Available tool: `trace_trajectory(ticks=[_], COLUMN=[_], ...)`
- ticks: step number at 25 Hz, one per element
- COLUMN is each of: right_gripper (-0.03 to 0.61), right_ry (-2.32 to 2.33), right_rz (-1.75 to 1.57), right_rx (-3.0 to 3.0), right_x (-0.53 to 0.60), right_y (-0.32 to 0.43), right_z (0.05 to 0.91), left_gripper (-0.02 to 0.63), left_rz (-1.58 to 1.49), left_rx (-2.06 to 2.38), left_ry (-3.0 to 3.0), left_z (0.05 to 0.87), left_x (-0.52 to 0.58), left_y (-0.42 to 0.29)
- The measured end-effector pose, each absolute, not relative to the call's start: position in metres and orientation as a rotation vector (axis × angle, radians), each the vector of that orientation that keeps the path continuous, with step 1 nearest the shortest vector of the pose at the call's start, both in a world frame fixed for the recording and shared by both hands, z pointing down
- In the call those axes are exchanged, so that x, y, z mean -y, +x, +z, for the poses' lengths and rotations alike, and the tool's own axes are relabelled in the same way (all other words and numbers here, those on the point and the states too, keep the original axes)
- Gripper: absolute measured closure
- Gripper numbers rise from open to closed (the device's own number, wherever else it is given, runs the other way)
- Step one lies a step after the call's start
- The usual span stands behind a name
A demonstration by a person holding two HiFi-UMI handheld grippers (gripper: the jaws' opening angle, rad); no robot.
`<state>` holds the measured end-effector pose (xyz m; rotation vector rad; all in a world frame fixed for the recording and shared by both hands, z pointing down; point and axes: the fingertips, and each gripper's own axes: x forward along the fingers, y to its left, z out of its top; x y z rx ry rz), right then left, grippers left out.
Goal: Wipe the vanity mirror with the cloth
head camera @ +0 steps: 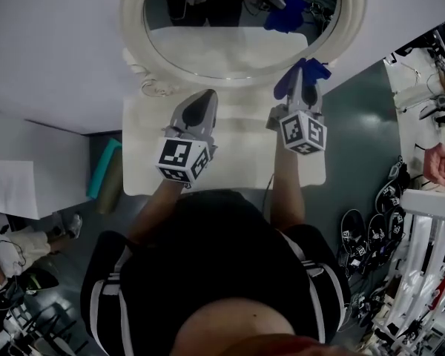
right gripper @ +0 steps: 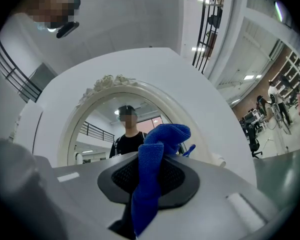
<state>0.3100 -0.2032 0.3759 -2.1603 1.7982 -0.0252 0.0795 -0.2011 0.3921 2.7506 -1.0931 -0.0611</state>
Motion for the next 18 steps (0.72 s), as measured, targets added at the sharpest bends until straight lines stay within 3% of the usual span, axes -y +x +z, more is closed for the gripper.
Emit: trace_trajectory(ticks=[18], right_gripper=[0.506], right_ry=[-2.124], right_rz=[-0.041], right_rx=[-1.655], right_x=[0.255], right_y=[0.378], right_z=[0.361], left_gripper=[0.601], left_rz=[-0.031], left_rx=[1.097], left_ry=[2.741], left_z=[0.396], left_x=[0.212], left_y=[0.101])
